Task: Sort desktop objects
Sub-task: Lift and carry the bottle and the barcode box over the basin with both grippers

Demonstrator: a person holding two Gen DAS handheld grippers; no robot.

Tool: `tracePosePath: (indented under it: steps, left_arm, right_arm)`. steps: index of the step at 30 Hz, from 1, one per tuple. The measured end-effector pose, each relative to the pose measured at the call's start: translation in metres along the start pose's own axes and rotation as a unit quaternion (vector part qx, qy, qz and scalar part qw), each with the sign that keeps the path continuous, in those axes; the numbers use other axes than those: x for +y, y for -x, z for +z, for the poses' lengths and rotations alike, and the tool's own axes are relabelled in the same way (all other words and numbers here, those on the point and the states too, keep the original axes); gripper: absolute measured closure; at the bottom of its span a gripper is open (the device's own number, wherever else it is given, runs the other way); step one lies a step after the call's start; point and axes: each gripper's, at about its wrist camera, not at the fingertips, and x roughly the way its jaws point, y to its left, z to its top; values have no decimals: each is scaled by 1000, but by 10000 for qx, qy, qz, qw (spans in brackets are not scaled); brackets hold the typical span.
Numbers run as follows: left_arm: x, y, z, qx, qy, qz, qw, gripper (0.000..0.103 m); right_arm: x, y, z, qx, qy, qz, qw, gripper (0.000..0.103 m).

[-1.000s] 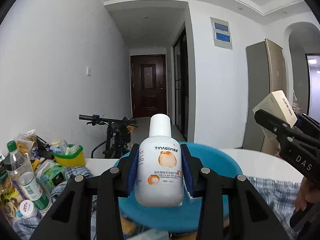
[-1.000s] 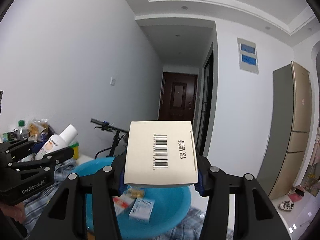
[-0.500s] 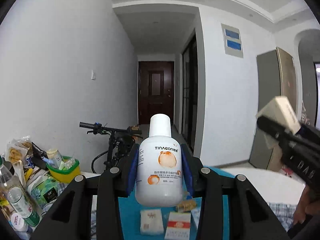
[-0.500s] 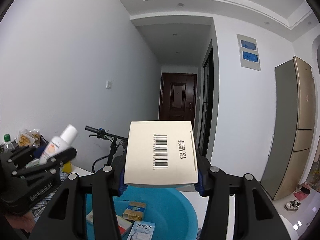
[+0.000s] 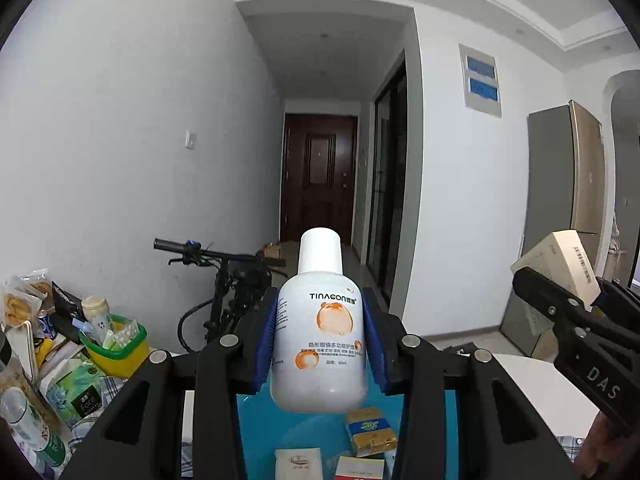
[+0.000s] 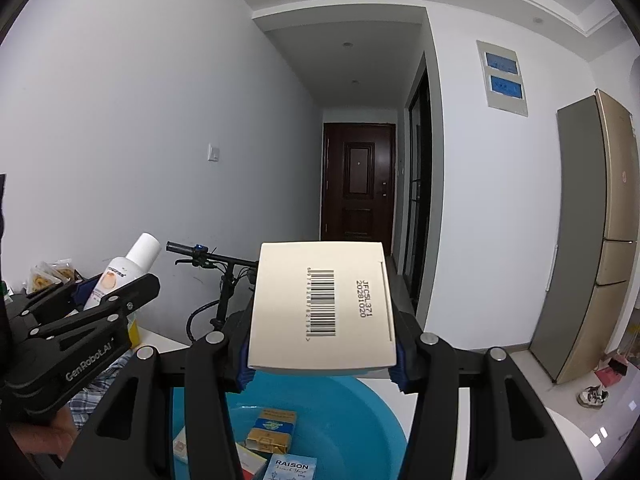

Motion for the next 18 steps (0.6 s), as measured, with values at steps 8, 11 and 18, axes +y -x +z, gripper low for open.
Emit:
tracePosePath:
  steps: [8,11,18]
  left_arm:
    - [-1,-29,3,815,-185,175,9964,61]
    - [2,-49,-1,1298,-245,254,9909,61]
    - [8,-86,-29,2383,-273,231,9705,61]
  right_arm:
    - [2,-30,1,627,318,118,9975,53]
    - [5,-52,-2,1270,485,134,9906,53]
    - [1,-90,-28,2276,509,293,9720,53]
